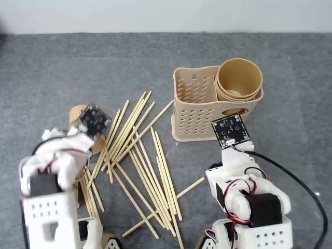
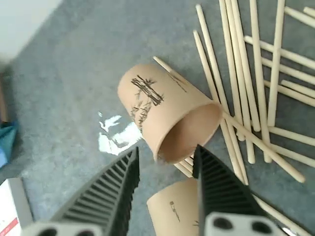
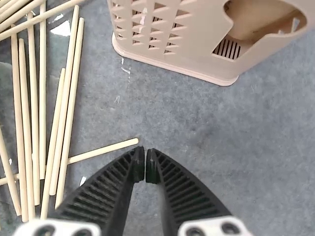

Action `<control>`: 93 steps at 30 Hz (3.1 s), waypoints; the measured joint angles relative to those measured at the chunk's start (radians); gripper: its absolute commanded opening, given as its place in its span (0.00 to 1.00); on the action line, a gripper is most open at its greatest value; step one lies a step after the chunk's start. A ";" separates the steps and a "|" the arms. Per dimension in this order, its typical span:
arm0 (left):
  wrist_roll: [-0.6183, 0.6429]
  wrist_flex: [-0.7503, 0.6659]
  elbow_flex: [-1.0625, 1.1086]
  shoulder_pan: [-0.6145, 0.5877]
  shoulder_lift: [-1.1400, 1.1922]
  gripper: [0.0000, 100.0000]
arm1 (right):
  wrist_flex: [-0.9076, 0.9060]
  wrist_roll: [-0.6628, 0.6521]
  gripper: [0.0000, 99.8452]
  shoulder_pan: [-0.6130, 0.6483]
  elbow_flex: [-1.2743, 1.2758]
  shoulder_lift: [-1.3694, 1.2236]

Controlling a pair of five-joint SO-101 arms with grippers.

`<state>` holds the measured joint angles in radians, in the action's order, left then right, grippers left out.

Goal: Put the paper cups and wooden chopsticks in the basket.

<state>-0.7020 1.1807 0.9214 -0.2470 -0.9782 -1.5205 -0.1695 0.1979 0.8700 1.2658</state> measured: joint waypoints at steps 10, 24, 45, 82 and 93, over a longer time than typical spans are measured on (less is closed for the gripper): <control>-0.091 -0.150 -0.084 0.000 0.388 0.18 | 0.000 0.000 0.03 0.000 0.000 0.000; -0.092 -0.411 -0.084 -0.095 0.631 0.05 | 0.000 0.000 0.03 0.000 0.000 0.000; 0.189 -0.255 -0.207 -0.078 0.298 0.01 | 0.000 0.130 0.03 0.000 0.000 0.000; 0.796 -0.270 -0.784 0.760 0.319 0.01 | -0.098 0.140 0.03 -0.598 -0.333 0.015; 0.796 -0.534 -0.784 0.884 0.516 0.01 | -0.031 0.140 0.03 -0.628 -0.210 0.015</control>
<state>0.0944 0.6467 0.1373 0.6368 -0.4626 -1.5512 -0.0299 -0.4296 0.6598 1.2812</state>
